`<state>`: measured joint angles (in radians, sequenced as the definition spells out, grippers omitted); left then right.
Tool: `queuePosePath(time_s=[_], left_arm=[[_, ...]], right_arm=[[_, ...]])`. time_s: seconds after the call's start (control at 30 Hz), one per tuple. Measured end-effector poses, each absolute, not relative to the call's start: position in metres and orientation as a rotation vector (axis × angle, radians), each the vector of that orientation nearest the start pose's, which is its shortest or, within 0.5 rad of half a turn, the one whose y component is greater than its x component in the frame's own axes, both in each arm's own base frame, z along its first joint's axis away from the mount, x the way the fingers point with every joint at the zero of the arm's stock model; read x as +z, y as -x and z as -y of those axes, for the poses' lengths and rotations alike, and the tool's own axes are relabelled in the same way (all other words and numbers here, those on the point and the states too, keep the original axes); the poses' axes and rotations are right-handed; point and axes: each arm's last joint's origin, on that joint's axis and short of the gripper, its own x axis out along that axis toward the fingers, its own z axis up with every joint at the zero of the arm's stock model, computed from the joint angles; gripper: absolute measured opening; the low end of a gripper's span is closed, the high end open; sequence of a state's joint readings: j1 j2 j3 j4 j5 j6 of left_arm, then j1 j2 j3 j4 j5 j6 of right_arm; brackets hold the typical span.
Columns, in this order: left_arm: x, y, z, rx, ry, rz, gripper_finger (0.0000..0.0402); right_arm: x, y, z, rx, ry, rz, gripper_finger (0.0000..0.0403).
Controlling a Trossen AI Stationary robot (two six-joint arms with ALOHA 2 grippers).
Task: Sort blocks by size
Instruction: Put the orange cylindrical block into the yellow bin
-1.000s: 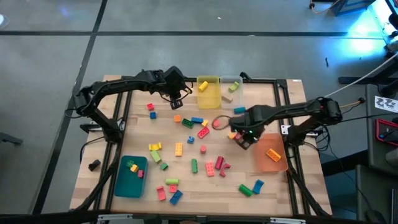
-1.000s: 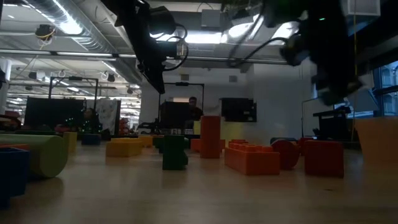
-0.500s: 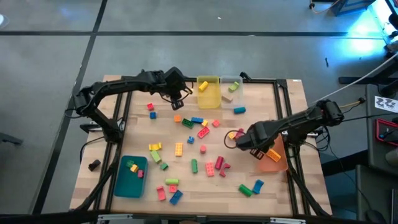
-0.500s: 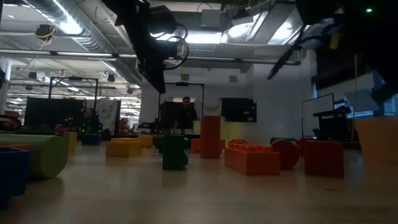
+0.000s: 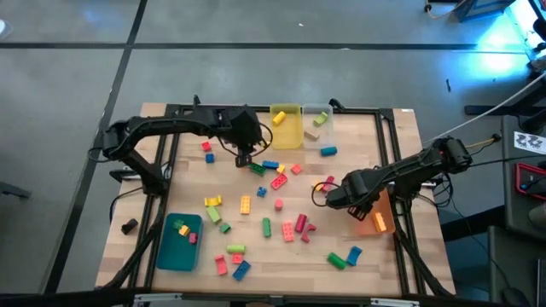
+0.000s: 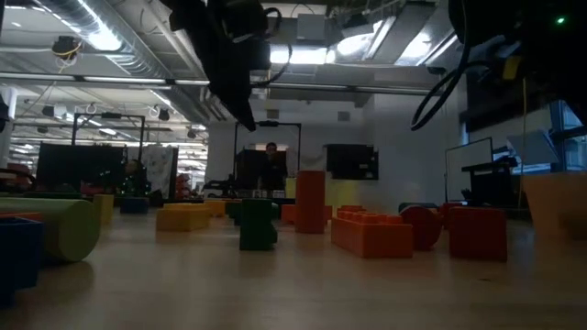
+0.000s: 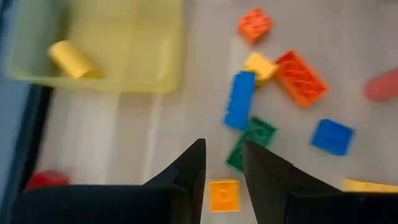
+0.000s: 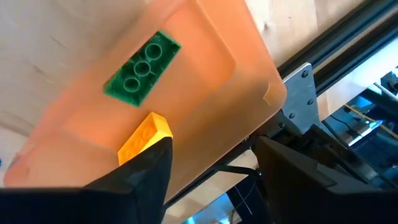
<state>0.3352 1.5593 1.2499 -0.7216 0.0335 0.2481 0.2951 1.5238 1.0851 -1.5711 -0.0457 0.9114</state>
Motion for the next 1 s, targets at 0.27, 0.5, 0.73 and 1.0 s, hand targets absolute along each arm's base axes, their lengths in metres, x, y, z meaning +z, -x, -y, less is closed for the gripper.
queuePosePath(time_s=[0.27,0.5,0.73,1.0], left_arm=[[0.264,-0.313,-0.071,-0.016,-0.066,-1.027,0.016],[0.242,-0.337,-0.038,-0.119,-0.122,-1.033,0.0202],[0.21,-0.352,-0.008,-0.251,-0.221,-1.108,0.0208],[0.181,-0.373,0.011,-0.307,-0.277,-1.071,0.0208]], right_arm=[[0.23,-0.204,-0.064,-0.672,-0.353,-1.915,0.0238],[0.23,-0.205,-0.063,-0.695,-0.304,-1.875,0.0239],[0.23,-0.205,-0.062,-0.704,-0.285,-1.862,0.0239],[0.23,-0.206,-0.061,-0.719,-0.252,-1.837,0.0239]])
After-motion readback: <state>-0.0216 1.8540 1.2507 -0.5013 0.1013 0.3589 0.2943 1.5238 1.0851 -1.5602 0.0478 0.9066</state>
